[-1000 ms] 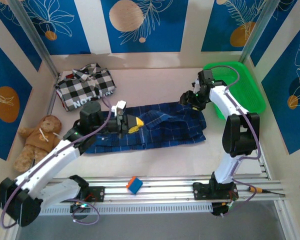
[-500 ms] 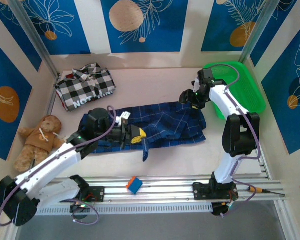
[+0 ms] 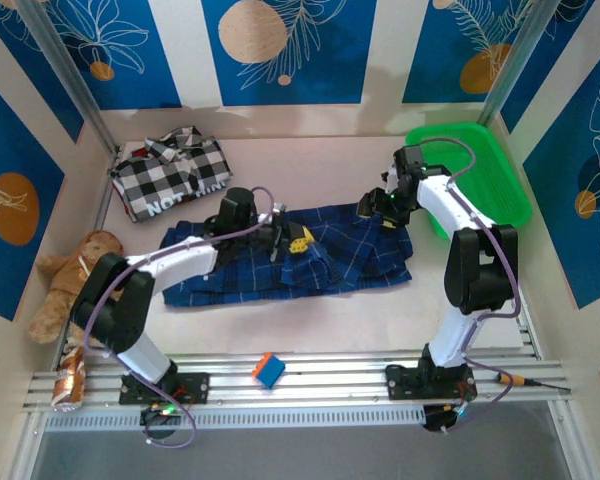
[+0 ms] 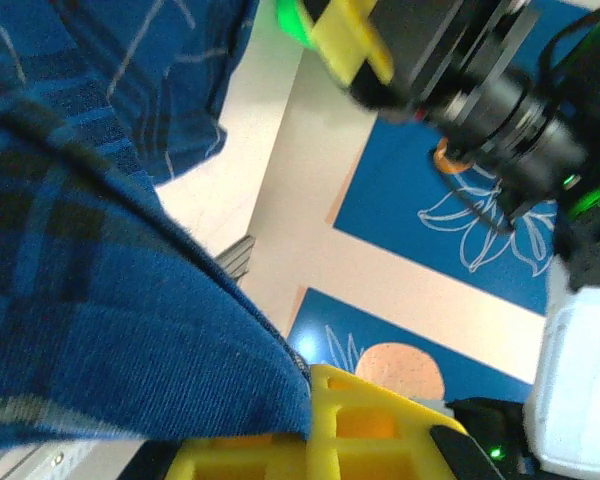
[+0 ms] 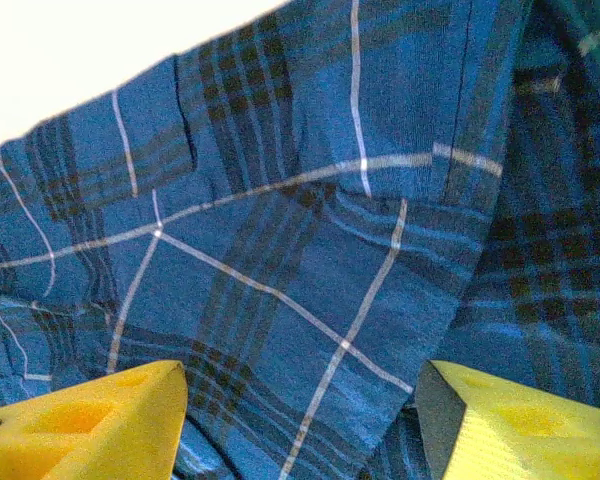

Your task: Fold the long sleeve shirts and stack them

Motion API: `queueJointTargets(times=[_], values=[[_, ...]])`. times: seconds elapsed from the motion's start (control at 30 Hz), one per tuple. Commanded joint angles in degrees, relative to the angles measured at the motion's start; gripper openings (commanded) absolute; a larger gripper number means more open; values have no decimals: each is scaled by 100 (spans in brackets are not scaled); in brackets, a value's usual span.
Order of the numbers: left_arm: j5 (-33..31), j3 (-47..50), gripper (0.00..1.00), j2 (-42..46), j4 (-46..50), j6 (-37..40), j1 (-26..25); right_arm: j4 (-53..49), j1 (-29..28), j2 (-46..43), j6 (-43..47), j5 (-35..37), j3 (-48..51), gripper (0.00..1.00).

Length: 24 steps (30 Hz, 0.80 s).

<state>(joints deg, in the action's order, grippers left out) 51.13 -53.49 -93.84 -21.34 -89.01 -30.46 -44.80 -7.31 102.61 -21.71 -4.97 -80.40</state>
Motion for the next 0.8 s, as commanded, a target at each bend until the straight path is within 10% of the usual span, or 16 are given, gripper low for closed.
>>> queueJointTargets(times=[0.0,0.17,0.4,0.57,0.77], values=[[608,-303,0,-332,-851,-58,335,-129,-114,-273,49,-167,197,64],[920,-265,0,-777,-762,309,874,-99,-198,-250,-32,-180,303,64],[405,-857,34,-1432,-1030,390,1655,-184,-401,-109,-9,-154,79,64],[-356,-1450,82,-917,1821,2423,2059,-320,-665,-151,131,-60,63,64],[-1833,-2595,87,-435,5208,4652,2064,-318,-857,-264,96,23,348,64]])
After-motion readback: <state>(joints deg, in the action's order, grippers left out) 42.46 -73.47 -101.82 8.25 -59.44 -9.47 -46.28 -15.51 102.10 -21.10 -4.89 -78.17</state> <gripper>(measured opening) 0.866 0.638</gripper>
